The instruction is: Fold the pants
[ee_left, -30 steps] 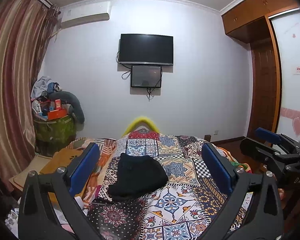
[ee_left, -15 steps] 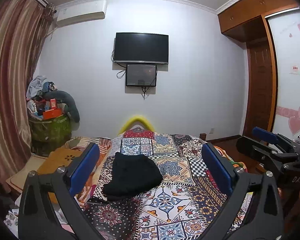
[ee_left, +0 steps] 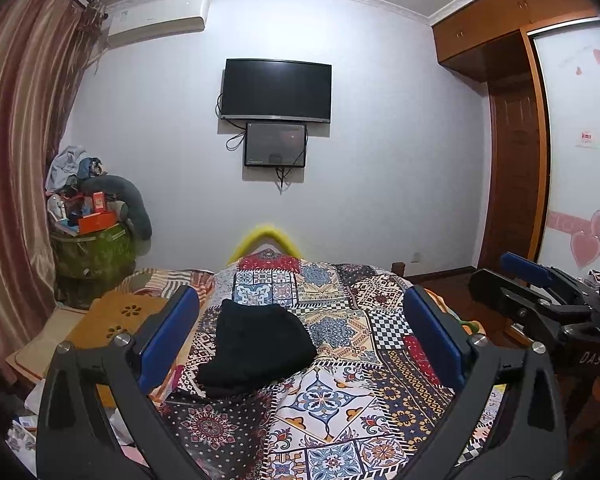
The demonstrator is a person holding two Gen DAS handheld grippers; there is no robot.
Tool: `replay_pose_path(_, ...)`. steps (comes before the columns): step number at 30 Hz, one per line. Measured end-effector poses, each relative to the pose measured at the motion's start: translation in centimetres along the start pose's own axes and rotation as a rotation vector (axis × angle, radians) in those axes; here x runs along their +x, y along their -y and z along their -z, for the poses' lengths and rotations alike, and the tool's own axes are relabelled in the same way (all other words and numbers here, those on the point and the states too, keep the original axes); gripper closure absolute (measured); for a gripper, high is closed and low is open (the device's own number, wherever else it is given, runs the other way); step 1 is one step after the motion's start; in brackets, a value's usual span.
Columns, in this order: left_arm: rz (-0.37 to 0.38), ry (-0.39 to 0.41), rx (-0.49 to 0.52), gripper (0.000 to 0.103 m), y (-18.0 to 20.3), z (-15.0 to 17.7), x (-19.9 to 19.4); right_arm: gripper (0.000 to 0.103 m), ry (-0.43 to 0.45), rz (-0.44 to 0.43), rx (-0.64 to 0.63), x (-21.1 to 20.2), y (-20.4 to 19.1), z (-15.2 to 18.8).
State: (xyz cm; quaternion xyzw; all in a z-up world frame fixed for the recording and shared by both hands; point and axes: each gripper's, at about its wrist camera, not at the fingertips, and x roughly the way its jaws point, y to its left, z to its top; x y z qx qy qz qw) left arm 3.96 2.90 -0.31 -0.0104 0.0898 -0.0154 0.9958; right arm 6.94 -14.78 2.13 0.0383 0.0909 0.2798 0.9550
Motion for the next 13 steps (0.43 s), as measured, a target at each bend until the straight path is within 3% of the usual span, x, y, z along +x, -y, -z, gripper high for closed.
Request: replay_pose_path(13,0.003,-0.007,0.006,0.000,-0.05,0.36,0.23,0.001,-0.011,0.003,-0.009,0.16,-0.39,0.14)
